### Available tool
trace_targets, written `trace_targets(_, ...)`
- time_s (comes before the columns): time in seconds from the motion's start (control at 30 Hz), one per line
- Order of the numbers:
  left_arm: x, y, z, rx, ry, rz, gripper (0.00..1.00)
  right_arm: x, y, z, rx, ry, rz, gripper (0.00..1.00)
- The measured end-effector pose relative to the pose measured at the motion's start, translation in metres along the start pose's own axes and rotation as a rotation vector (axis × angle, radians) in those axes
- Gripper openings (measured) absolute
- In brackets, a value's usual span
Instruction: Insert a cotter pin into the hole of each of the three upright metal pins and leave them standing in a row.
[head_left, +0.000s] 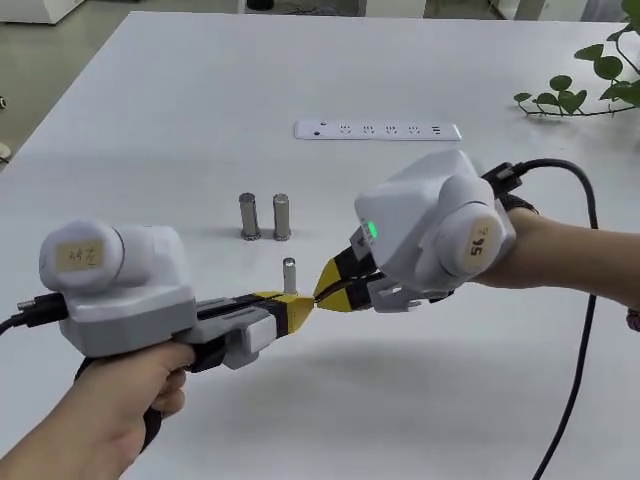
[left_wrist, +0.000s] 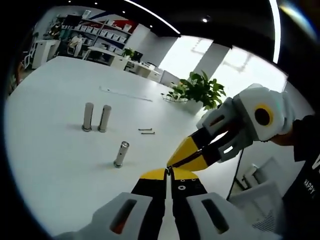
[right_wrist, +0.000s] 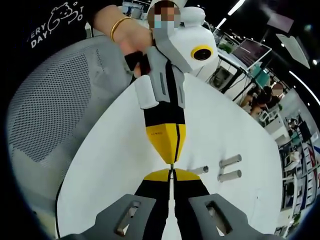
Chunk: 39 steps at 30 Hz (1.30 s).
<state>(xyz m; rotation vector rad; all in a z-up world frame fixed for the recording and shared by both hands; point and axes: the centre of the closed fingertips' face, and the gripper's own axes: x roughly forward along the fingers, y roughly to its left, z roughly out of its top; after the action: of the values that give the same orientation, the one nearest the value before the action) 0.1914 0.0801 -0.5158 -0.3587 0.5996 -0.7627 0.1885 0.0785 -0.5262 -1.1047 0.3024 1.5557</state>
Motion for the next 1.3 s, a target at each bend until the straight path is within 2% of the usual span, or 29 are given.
trace_targets(0.07, 0.000, 0.000, 0.001, 0.045, -0.007, 0.004, 0.00, 0.000, 0.000, 0.000, 0.017, -0.006, 0.002, 0.00)
trace_targets(0.3, 0.002, -0.001, 0.001, 0.125, -0.002, 0.001, 0.00, 0.000, 0.000, -0.001, 0.043, -0.011, -0.003, 0.00)
trace_targets(0.57, 0.000, 0.000, -0.002, 0.216, 0.022, 0.007, 0.00, 0.000, 0.002, -0.004, 0.135, -0.032, -0.002, 0.00)
trace_targets(0.7, -0.002, 0.004, -0.006, 0.242, 0.035, 0.016, 0.00, -0.002, 0.004, -0.006, 0.249, -0.059, 0.006, 0.01)
trace_targets(0.8, -0.002, 0.008, -0.011, 0.288, 0.056, 0.026, 0.00, -0.003, 0.005, -0.007, 0.356, -0.095, 0.017, 0.04)
trace_targets(0.9, -0.003, 0.010, -0.013, 0.297, 0.053, 0.025, 0.00, -0.003, 0.005, -0.008, 0.420, -0.125, 0.023, 0.04)
trace_targets(1.07, -0.005, 0.012, -0.015, 0.338, 0.050, 0.014, 0.00, -0.002, 0.006, -0.015, 0.593, -0.180, 0.063, 0.07)
trace_targets(1.2, -0.006, 0.008, -0.013, 0.371, 0.045, -0.016, 0.00, -0.003, 0.012, -0.013, 0.678, -0.227, 0.093, 0.07)
trace_targets(1.3, -0.007, 0.005, -0.012, 0.396, 0.042, -0.035, 0.00, -0.004, 0.014, -0.012, 0.709, -0.254, 0.109, 0.07)
